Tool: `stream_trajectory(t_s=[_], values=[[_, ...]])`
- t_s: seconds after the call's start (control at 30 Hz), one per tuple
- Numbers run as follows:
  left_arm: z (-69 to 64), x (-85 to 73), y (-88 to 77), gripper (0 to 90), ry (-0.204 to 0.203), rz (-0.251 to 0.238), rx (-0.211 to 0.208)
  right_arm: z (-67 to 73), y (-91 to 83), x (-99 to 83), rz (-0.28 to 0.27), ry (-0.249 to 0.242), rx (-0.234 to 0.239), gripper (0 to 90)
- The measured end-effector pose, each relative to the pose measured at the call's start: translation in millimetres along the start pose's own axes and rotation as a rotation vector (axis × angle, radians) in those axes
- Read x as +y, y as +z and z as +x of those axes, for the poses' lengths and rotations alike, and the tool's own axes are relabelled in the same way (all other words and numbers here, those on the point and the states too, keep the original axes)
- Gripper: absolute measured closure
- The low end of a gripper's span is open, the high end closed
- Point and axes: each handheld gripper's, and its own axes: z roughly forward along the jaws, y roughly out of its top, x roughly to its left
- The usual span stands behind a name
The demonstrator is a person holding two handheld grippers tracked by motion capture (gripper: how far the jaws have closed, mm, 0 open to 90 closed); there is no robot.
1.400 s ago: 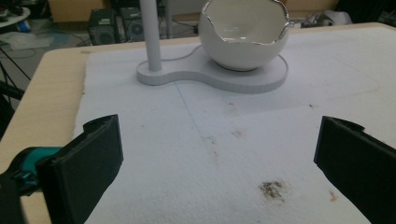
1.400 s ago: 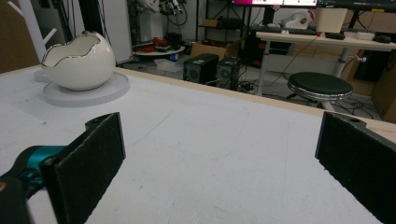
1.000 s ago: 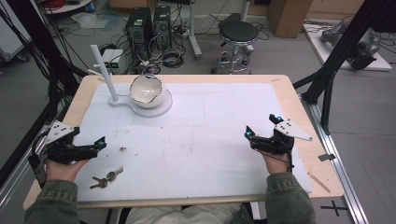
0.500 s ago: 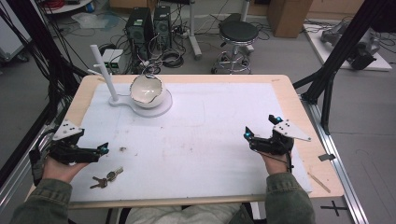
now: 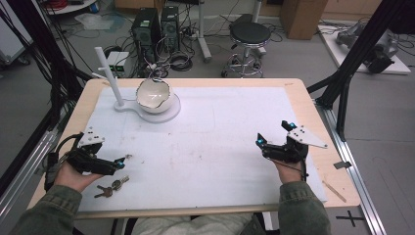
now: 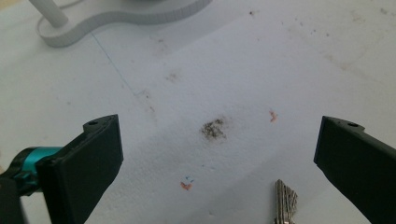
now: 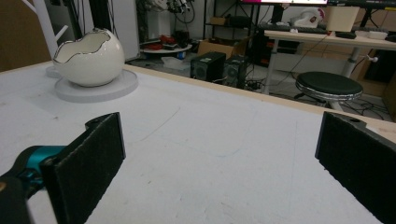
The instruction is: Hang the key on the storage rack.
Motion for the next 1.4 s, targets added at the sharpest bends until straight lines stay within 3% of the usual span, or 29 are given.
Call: stream_trajectory(t_s=[0.23, 0.27, 0.3, 0.43, 0.5, 0.9, 1.0, 1.13, 1.37, 1.4], values=[[-1.4, -4.8, 11.8, 1.7, 0.04, 0.108, -0.017, -0.2, -1.5, -0.1, -0.003, 0.007, 0.004, 0.4], [-0.9, -4.5, 14.2, 1.7, 0.05, 0.16, -0.042, 0.0, -1.6, -0.1, -0.003, 0.006, 0.004, 0.4], [-0.2, -4.3, 14.7, 1.7, 0.059, 0.177, -0.047, 0.1, -1.8, -0.1, -0.002, 0.005, 0.005, 0.4], [1.1, -4.5, 15.7, 1.8, 0.061, 0.199, -0.059, 0.5, -1.6, -0.3, 0.003, 0.011, 0.008, 0.4], [0.2, -5.2, 17.8, 1.8, 0.062, 0.24, -0.08, 0.4, -1.6, -0.6, 0.004, 0.013, 0.012, 0.4], [-8.9, -0.6, 27.7, 3.2, 0.105, 0.344, -0.099, -1.9, -4.3, -0.8, -0.006, 0.059, 0.019, 0.4], [-13.0, 0.5, 31.0, 6.7, 0.123, 0.351, -0.113, -2.4, -4.2, -1.1, -0.006, 0.062, 0.019, 0.4], [-17.4, 1.5, 35.5, 12.6, 0.148, 0.4, -0.155, -1.9, -4.1, -1.2, 0.0, 0.05, 0.009, 0.4], [-20.7, -0.4, 38.4, 21.3, 0.176, 0.42, -0.164, -2.4, -4.5, -2.0, 0.005, 0.061, 0.014, 0.4], [-19.7, -2.4, 39.5, 22.2, 0.162, 0.426, -0.171, -2.5, -4.3, -2.3, 0.008, 0.065, 0.017, 0.4]])
